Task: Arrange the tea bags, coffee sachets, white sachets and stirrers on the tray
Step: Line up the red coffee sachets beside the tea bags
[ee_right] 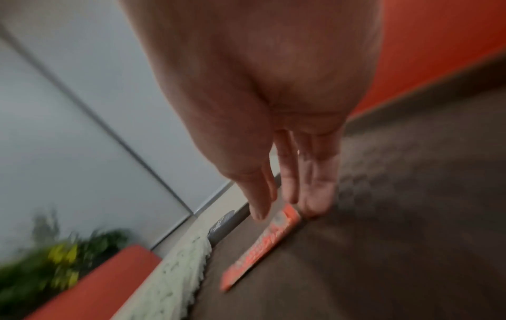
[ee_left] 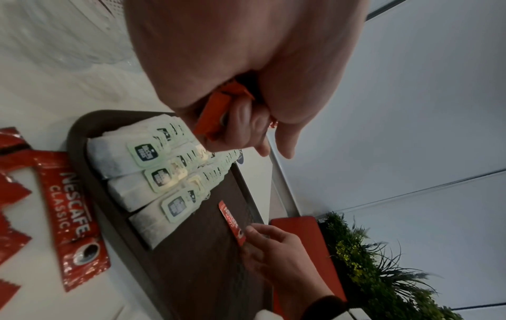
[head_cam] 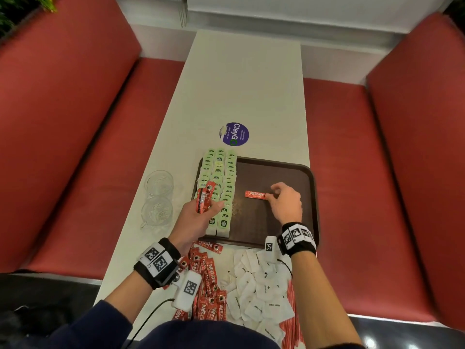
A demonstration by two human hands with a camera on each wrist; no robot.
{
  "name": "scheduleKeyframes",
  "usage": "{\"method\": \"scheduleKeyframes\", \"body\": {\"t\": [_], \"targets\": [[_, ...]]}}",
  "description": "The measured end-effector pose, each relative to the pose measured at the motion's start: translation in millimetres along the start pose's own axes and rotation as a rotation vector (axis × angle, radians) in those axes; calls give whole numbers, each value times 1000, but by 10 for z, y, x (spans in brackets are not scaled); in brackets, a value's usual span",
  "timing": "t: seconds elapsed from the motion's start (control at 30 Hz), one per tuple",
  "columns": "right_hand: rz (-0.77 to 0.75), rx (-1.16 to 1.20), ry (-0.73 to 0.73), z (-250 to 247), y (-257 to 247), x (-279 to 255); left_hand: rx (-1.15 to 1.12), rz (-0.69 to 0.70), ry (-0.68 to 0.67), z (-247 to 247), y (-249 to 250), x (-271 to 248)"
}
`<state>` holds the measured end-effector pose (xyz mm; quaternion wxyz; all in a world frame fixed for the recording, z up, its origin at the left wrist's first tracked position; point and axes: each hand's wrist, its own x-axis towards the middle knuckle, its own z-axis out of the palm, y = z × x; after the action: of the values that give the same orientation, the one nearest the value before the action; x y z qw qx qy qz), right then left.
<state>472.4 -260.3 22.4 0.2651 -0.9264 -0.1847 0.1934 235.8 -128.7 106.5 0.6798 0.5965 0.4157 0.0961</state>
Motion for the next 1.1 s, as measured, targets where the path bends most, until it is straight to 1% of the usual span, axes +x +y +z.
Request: {"method": "scheduleKeyframes", "body": {"t": [0.03,0.07,0.1,0.2,0.27,0.33,0.5,0.63,0.73,0.83,0.97,1.1], "targets": [[-35,-137,29,-23,-25,-51,-32,0,-1,4,19,-23],[-79,-214,45,-31,-39,-105,-62,-4,-5,7,59,-60],[-129,-252,43,-25,-64,-176,-85,-7,-8,-5,60,-75],[-281,-350,-22,167,-40,-346,-44,-27,7,-29,13,-78],[-351,-438,-52,324,20,-416,-65,-38,2,-24,-38,-56],[-357,-486,-45,419,43,-440,-62,-52,17,-22,-52,-34],[-363,-469,64,518,-60,-335,-43,-64,39,-37,-143,52],[-351,-443,46,600,-142,-189,-11,-68,53,-20,-70,55],[-352,-451,35,654,-210,-24,-30,-73,38,-20,27,28],[-322,-426,15,687,-312,169,-34,-77,50,-25,86,22],[-324,-431,-18,731,-453,370,-59,-87,30,-48,110,59],[-339,-439,-33,767,-544,460,-79,-86,1,-79,104,82]]}}
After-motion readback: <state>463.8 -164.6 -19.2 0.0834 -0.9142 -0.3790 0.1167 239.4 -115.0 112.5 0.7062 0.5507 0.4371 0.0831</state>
